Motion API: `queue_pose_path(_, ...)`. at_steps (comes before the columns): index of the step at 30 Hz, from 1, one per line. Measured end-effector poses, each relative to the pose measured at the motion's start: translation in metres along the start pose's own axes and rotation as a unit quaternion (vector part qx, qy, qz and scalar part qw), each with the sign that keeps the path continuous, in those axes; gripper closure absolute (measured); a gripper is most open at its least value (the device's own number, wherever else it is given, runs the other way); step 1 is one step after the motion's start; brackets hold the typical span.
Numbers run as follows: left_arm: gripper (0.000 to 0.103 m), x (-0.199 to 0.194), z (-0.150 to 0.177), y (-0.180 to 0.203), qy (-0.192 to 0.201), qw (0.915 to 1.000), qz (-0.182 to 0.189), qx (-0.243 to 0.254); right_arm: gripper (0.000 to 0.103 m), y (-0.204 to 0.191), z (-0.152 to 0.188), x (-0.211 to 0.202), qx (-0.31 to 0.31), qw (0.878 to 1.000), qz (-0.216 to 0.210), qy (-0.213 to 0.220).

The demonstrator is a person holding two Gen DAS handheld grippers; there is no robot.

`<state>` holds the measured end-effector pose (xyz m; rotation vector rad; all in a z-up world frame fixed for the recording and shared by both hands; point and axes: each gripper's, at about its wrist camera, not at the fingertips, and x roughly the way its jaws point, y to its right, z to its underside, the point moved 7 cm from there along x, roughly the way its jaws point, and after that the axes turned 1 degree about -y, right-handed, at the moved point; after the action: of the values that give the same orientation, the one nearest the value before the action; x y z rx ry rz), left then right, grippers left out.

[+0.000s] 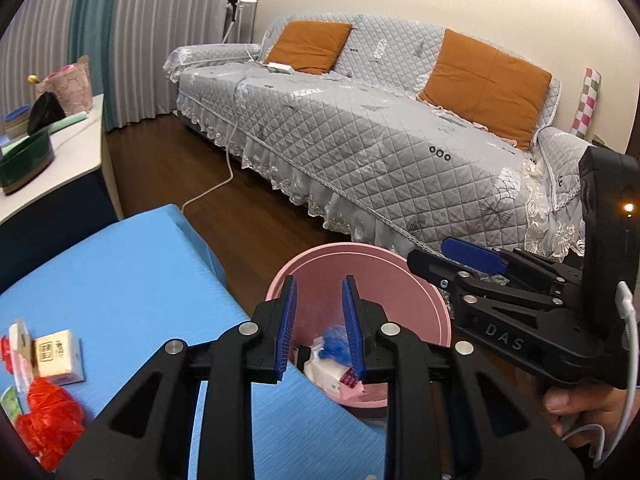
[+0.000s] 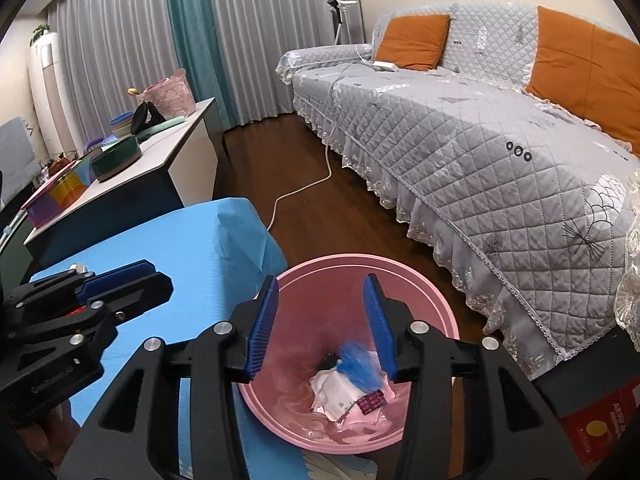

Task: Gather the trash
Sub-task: 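Open both tools to drop the paper bag and blue bag into the bucket, then move both open tools back over the remaining trash on the table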

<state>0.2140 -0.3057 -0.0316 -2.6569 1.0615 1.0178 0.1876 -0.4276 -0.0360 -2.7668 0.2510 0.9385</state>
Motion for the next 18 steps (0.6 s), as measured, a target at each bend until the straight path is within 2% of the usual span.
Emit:
queue_pose_path(9,0.079,-0.036,0.006,-0.033,0.019,0.9992,-0.032,-0.015,0.058,-0.039,-0.006,-0.009,-0.025,0.999,-0.016,0.039)
queue_pose_path(13,0.079,-0.053,0.011,-0.055,0.026,0.9979,-0.053,-0.029,0.058,-0.057,-0.007,-0.007,-0.031,0.998,-0.025,0.044)
queue_pose_path(18,0.079,-0.075,0.02,-0.088,0.035,0.9949,-0.081,-0.049,0.059,-0.091,-0.005,-0.005,-0.044,0.997,-0.056,0.043)
